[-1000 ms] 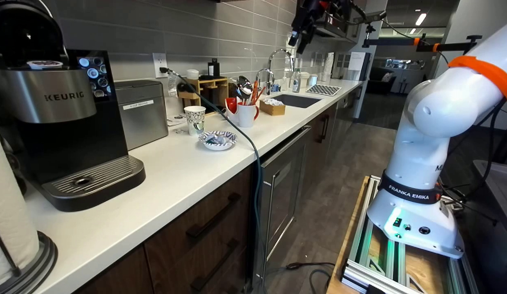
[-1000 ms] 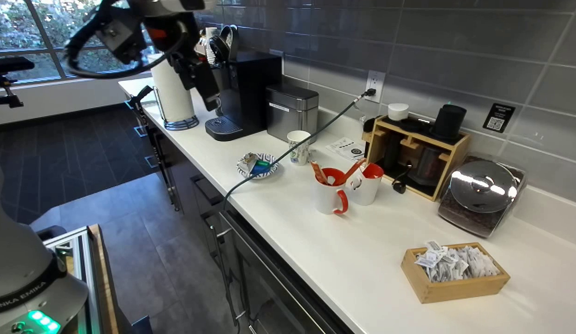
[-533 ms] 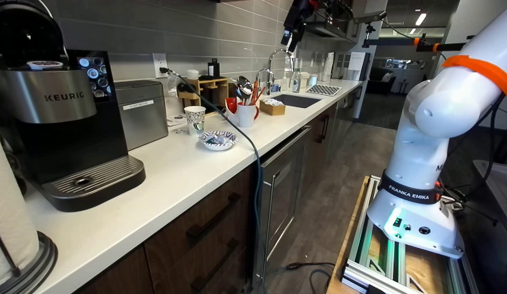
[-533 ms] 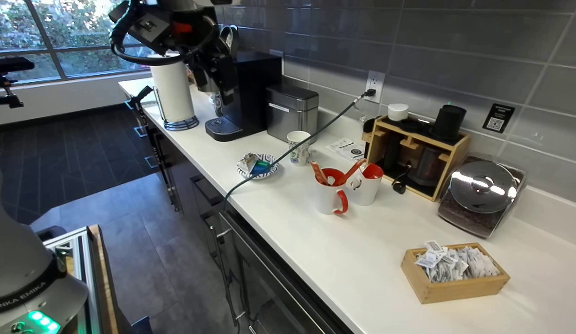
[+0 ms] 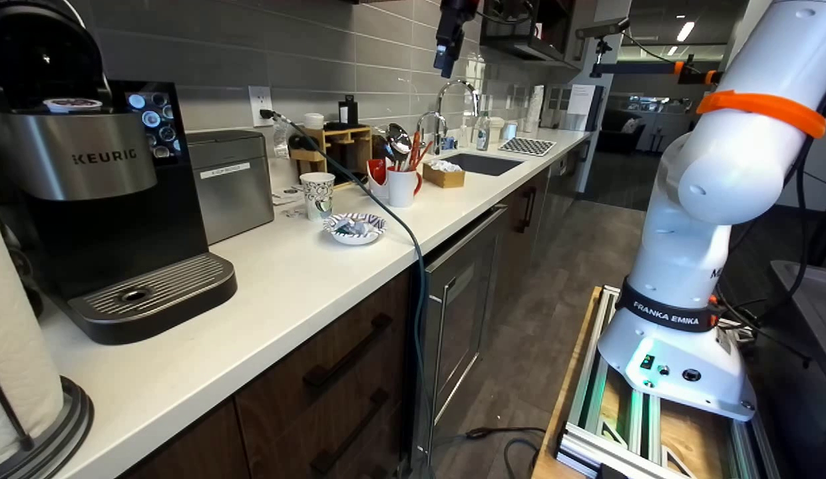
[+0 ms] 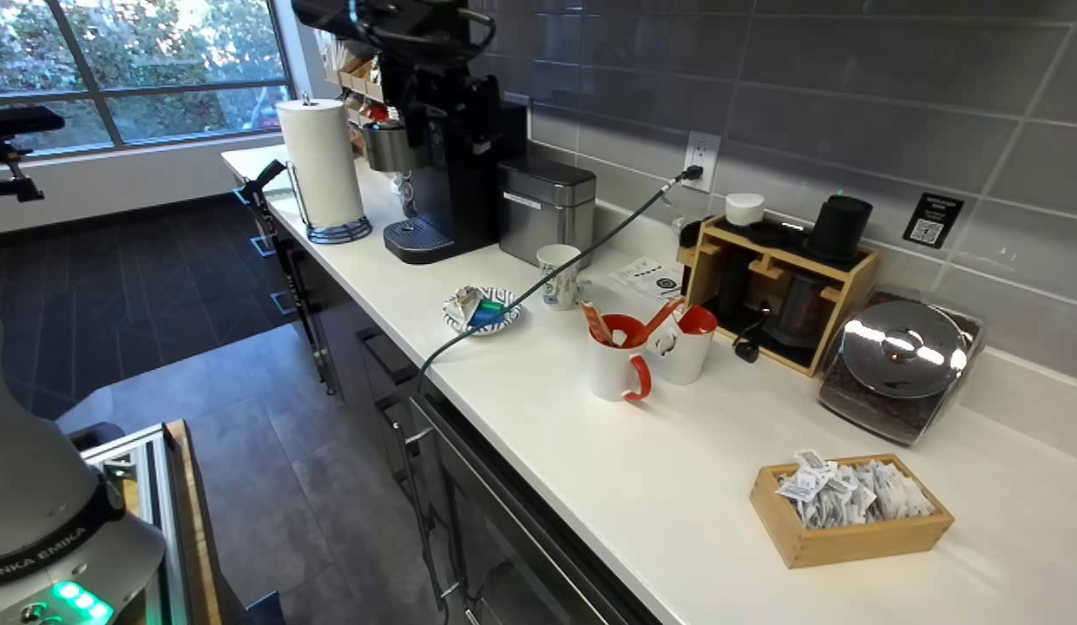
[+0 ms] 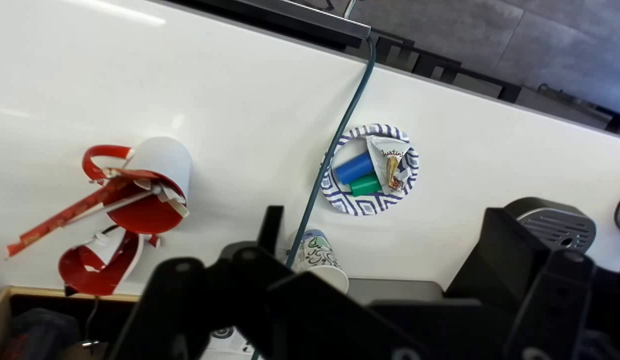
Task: Put the ball in the top cupboard
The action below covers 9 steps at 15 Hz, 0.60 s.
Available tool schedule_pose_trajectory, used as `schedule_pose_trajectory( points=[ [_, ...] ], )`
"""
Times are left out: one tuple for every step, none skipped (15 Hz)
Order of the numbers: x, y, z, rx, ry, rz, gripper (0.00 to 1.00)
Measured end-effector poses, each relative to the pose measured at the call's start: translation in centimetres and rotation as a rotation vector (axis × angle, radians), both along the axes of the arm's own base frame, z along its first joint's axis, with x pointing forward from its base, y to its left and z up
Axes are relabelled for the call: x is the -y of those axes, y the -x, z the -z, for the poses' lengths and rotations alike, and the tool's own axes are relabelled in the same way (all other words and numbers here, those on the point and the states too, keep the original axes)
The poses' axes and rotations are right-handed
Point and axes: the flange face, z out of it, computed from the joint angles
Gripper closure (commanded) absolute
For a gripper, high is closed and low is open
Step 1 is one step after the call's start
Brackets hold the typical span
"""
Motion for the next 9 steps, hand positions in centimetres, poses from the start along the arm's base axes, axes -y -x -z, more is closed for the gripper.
schedule_pose_trajectory(
  points=[
    [-0.4,-1.7,0.3,-0.019,0.009,-0.05,0.0],
    [-0.7,-3.3,0.6,-0.038,0.02,-0.101,0.0],
    [-0.9,-4.8,0.9,-0.055,0.032,-0.152,0.0],
    [-1.1,-6.2,1.0,-0.071,0.043,-0.205,0.0],
    [-1.1,-7.1,1.3,-0.077,0.05,-0.216,0.0],
    [-1.2,-7.3,1.6,-0.082,0.05,-0.215,0.0],
    [-1.1,-7.3,1.6,-0.082,0.051,-0.214,0.0],
    [-1.0,-7.2,1.3,-0.077,0.051,-0.212,0.0],
    [-0.9,-7.0,1.0,-0.072,0.051,-0.21,0.0]
  ],
)
